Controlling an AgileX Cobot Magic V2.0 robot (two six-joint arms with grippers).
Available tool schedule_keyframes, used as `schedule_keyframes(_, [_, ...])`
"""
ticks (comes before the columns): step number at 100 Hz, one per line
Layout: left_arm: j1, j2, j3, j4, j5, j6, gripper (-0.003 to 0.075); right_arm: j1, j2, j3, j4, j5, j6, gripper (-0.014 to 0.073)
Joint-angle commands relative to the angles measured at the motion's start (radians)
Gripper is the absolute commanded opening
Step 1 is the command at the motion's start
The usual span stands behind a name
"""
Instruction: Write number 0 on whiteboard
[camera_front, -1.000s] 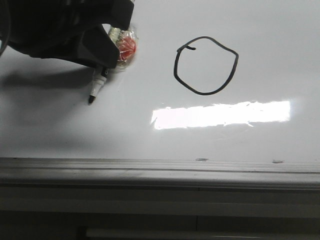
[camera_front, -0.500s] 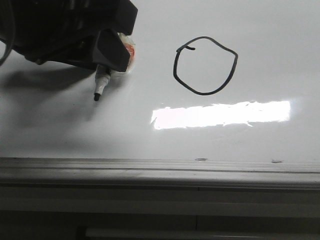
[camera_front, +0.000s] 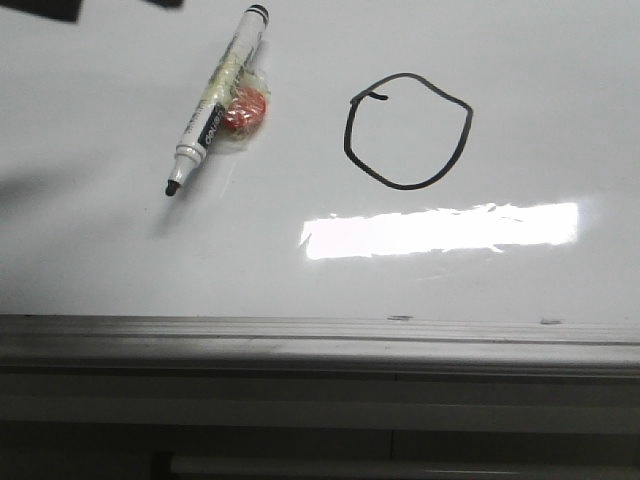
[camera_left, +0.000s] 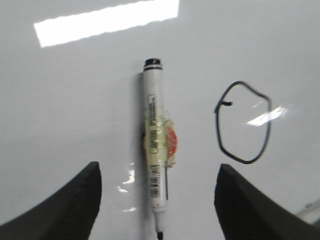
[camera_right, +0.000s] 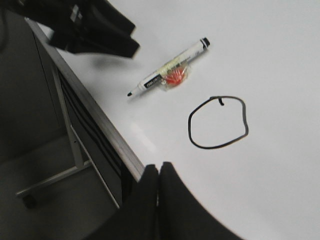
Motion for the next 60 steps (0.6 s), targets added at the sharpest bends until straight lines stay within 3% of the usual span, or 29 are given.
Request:
schedule_keyframes(1, [-0.095,-0.128,0.001,0.022,0.064,0.004,0.0393,-0.007,-0.057,0.041,-0.074,-0.090,0.042,-0.0057])
schedule_keyframes(12, [-0.219,-0.281,0.062,0.020,0.061,0.006,0.0268,-0.007,-0.138,0.128,-0.128,-0.094,0.055,-0.0057])
schedule_keyframes(25, [-0.346,-0.428,0.148,0.020,0.059,0.006,-0.0018,-0.007,-0.205,0.181,-0.117,-0.094,0.057,-0.0057])
schedule_keyframes(38, [-0.418,-0.526,0.208,0.020,0.060,0.006,-0.0020,-0.007,-0.225,0.182,-0.039,-0.114,0.056,-0.0058])
schedule_keyframes(60, [-0.466,-0.569,0.227,0.020,0.060,0.006,-0.0020,-0.007,-0.225,0.182,-0.039,-0.108,0.056,-0.0057])
